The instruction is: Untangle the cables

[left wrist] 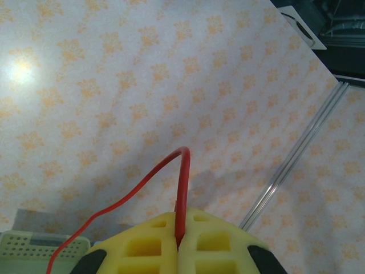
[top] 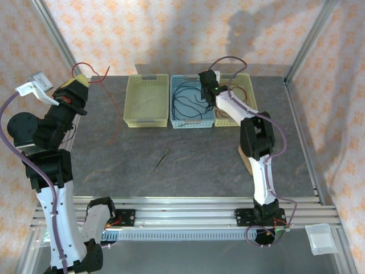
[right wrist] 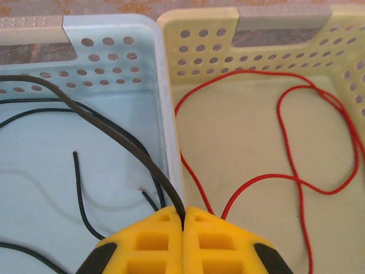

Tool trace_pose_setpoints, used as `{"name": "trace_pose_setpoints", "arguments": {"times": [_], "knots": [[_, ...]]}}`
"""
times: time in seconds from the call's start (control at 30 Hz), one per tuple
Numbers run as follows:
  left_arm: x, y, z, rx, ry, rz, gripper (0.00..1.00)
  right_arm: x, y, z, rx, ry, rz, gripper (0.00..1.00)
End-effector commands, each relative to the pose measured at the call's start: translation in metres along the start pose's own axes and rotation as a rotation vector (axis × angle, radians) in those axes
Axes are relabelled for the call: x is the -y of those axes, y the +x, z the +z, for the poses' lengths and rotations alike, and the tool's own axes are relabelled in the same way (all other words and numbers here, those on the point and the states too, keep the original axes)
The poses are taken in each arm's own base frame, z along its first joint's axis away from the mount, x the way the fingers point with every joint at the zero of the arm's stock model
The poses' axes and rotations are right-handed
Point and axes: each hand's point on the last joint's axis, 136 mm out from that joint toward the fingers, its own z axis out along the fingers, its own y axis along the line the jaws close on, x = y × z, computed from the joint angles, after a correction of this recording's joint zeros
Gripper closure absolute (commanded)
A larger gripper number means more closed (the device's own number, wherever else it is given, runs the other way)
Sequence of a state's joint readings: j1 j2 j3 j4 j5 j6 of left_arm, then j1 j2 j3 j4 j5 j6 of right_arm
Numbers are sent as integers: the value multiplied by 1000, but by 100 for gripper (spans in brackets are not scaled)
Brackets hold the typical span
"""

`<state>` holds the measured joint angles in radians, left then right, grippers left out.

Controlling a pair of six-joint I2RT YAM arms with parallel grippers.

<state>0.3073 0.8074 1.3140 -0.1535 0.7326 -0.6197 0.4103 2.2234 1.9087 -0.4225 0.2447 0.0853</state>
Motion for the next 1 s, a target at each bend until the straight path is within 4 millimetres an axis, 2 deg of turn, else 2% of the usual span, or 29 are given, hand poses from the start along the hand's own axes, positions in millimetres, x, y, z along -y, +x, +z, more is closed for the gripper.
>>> {"name": "trace_pose_setpoints", "arguments": {"times": [0.0,0.17,0.43,0.57,0.67,0.77,0.9,0.97], "knots": [[3,2,0,-7,13,12,100,13,-34,-27,73,69,-32,100],[4,2,0,-8,15,12,100,-11,-25,-19,29,35,-93,100],[8,0,-3,-8,20,18,100,-59,9,-3,-70,-95,-134,100],[14,-2,-2,-9,39,18,100,-70,17,0,-108,-150,-133,99],[18,-3,0,-14,59,13,100,-74,6,-11,-83,-187,-118,85],[22,-3,3,-19,83,3,100,-77,-16,-31,-37,-229,-96,70],[26,-1,8,-28,106,-4,100,-67,-49,-65,40,-234,-76,57],[28,0,10,-31,114,-6,100,-56,-65,-85,79,-220,-68,46]]}}
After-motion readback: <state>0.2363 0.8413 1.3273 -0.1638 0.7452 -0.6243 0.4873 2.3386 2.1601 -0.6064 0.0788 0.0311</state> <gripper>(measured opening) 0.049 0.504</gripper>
